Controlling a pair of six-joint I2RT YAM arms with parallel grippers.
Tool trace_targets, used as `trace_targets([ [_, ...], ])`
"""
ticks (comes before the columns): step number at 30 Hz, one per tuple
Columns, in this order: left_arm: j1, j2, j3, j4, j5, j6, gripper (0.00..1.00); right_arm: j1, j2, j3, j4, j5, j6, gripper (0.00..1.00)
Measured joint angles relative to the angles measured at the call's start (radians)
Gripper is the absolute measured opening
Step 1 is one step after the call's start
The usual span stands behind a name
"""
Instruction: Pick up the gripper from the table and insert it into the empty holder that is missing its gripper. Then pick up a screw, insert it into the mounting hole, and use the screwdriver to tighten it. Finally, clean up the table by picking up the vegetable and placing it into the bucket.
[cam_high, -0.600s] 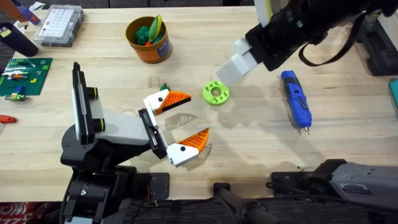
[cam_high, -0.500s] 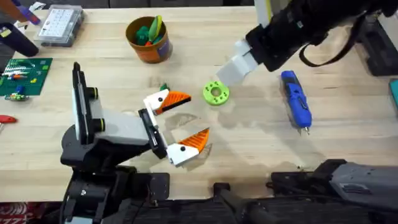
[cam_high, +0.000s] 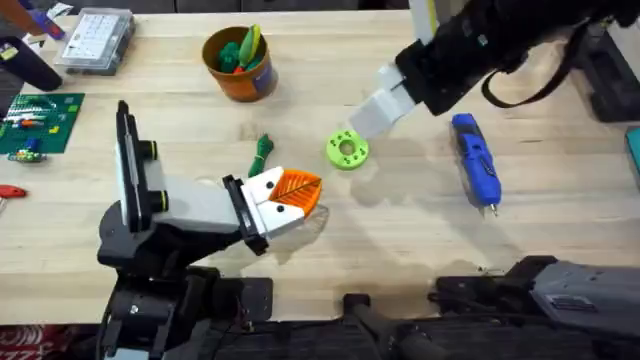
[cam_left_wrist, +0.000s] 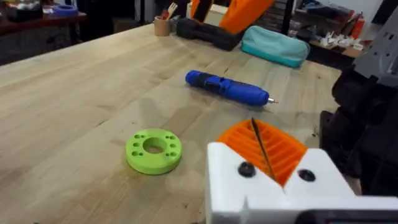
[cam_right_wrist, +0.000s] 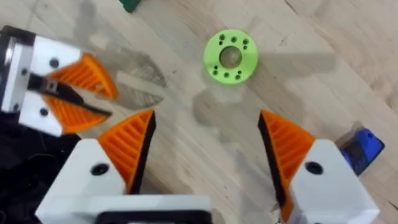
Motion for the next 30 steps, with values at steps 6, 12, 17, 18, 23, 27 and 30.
trace_targets([
  [6, 0.0, 0.0, 0.0, 0.0, 0.0, 0.001, 0.005, 0.0, 0.0, 0.0, -0.003, 0.001, 0.0, 0.991],
  [12, 0.0, 0.0, 0.0, 0.0, 0.0, 0.005, 0.005, -0.005, 0.0, 0.0, -0.032, 0.008, 0.0, 0.991],
  [17, 0.0, 0.0, 0.0, 0.0, 0.0, 0.008, 0.005, -0.036, 0.0, 0.0, -0.06, 0.033, -0.004, 0.991],
  [18, 0.0, 0.0, 0.0, 0.0, 0.0, 0.008, 0.005, -0.048, 0.0, 0.0, -0.073, 0.044, -0.005, 0.991],
  [23, 0.0, 0.0, 0.0, 0.0, 0.0, 0.008, 0.005, -0.14, 0.0, -0.003, -0.084, 0.047, -0.008, 0.991],
  [27, 0.0, 0.0, 0.0, 0.0, 0.0, 0.008, 0.005, -0.223, -0.009, -0.037, -0.079, 0.041, -0.007, 0.991],
  [30, 0.0, 0.0, 0.0, 0.0, 0.0, 0.008, 0.005, -0.281, -0.034, -0.103, -0.077, 0.042, -0.008, 0.991],
])
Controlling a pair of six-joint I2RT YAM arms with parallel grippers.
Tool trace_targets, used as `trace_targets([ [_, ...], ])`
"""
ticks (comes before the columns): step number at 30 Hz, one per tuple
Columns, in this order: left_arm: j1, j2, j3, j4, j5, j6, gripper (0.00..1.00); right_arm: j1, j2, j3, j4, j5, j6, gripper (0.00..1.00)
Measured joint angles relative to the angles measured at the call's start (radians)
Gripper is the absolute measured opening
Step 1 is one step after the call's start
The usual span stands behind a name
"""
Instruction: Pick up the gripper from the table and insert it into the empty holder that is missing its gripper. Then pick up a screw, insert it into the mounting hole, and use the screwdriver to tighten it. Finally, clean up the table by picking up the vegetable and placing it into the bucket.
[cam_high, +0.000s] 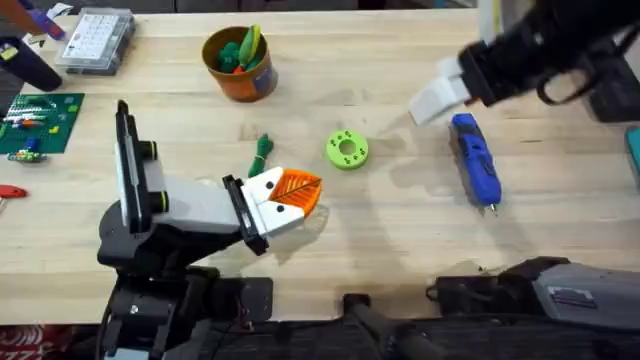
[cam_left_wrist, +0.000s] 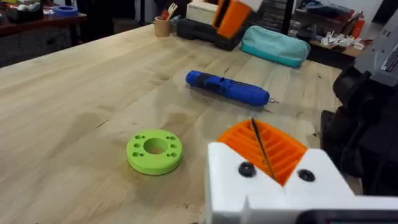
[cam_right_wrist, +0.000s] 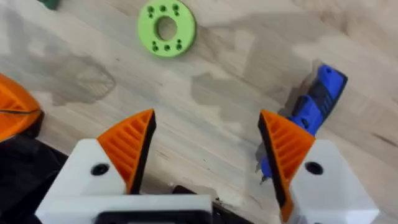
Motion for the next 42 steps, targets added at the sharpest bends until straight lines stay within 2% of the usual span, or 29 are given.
trace_targets([
  [9, 0.0, 0.0, 0.0, 0.0, 0.0, 0.0, 0.005, -0.223, -0.099, -0.152, 0.04, 0.01, 0.001, 0.991],
  [10, 0.0, 0.0, 0.0, 0.0, 0.0, 0.0, 0.005, -0.285, -0.108, -0.18, 0.066, 0.017, 0.004, 0.991],
  [12, 0.0, 0.0, 0.0, 0.0, 0.0, 0.0, 0.005, -0.309, -0.107, -0.21, 0.092, 0.02, 0.005, 0.991],
  [24, 0.0, 0.0, 0.0, 0.0, 0.0, 0.0, 0.005, -0.327, -0.088, -0.388, 0.283, 0.111, 0.003, 0.991],
  [42, 0.0, 0.0, 0.0, -0.001, 0.0, 0.0, 0.005, -0.359, 0.166, -0.393, 0.419, 0.155, -0.13, 0.991],
])
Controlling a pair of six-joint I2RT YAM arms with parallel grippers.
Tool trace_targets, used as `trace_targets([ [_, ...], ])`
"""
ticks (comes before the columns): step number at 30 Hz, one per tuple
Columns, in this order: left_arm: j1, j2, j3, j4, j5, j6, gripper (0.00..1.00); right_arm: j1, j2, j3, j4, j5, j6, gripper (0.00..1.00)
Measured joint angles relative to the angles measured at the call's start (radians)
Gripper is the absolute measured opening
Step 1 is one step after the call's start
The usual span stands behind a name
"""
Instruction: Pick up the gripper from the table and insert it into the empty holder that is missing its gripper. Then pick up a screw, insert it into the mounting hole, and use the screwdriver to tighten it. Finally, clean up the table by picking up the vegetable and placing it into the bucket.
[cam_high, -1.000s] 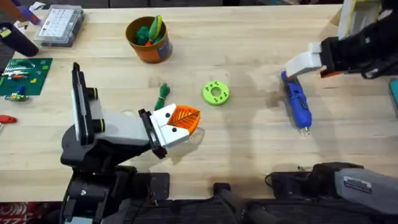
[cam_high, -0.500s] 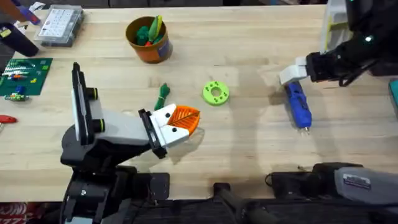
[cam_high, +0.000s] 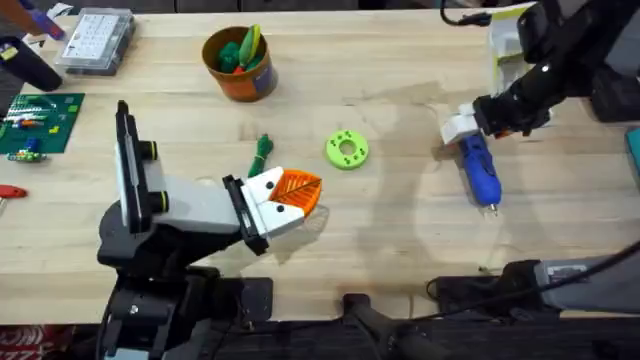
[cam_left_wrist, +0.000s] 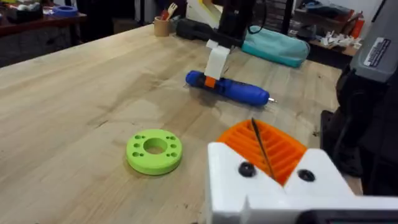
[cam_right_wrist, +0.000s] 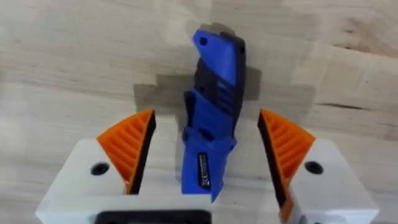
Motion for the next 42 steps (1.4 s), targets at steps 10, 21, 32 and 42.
trace_targets([
  [10, 0.0, 0.0, 0.0, 0.0, 0.0, 0.0, 0.005, -0.002, 0.104, 0.0, -0.003, 0.0, -0.001, 0.991],
  [21, 0.0, 0.0, 0.0, 0.0, 0.0, 0.0, 0.005, -0.077, 0.109, -0.001, 0.018, -0.005, 0.002, 0.991],
  [32, 0.0, 0.0, 0.0, 0.0, 0.0, 0.0, 0.005, -0.059, 0.124, -0.001, 0.021, -0.035, 0.002, 0.991],
  [42, 0.0, 0.0, 0.0, 0.0, 0.0, 0.0, 0.005, -0.058, 0.131, -0.001, 0.025, -0.027, 0.003, 0.985],
])
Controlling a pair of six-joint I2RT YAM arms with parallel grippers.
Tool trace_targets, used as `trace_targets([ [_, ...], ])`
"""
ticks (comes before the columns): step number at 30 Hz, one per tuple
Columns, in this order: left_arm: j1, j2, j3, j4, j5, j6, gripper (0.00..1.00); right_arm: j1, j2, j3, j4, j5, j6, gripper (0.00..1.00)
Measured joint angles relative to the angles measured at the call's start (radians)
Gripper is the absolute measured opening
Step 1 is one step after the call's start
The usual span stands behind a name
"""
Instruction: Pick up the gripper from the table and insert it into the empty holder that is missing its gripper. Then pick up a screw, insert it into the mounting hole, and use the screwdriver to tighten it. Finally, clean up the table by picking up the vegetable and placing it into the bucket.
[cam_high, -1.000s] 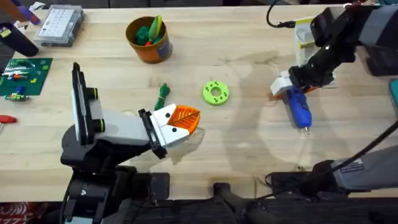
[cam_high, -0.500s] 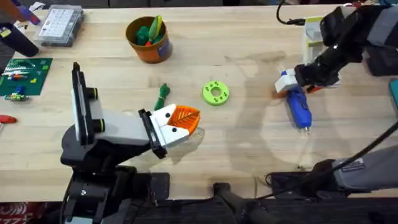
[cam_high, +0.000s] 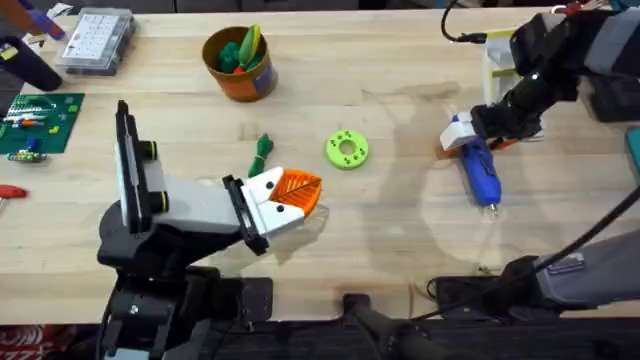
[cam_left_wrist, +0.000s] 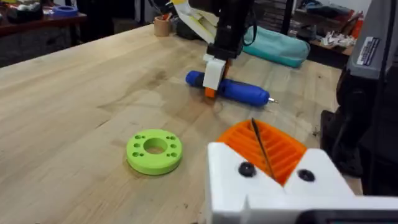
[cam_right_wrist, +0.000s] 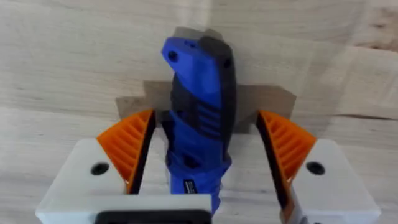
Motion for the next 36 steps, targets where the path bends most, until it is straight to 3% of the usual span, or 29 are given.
trace_targets([
  [4, 0.0, 0.0, 0.0, 0.0, 0.0, 0.0, 0.005, 0.002, 0.0, 0.0, 0.003, 0.014, 0.0, 0.825],
  [7, 0.0, 0.0, 0.0, 0.0, 0.0, 0.0, 0.005, 0.004, 0.0, 0.0, 0.007, 0.018, -0.003, 0.544],
  [10, 0.0, 0.0, 0.0, 0.0, 0.0, 0.0, 0.005, 0.005, 0.004, 0.0, 0.016, 0.018, -0.004, 0.096],
  [11, 0.0, 0.0, 0.0, 0.0, 0.0, 0.0, 0.005, 0.005, 0.009, 0.0, 0.017, 0.016, 0.0, 0.042],
  [28, 0.0, 0.0, 0.0, 0.0, 0.0, 0.0, 0.004, 0.015, 0.01, 0.062, -0.045, -0.082, -0.001, 0.024],
  [36, 0.0, 0.0, 0.0, 0.0, 0.0, 0.0, 0.004, 0.046, -0.174, 0.203, -0.05, -0.098, -0.001, 0.024],
])
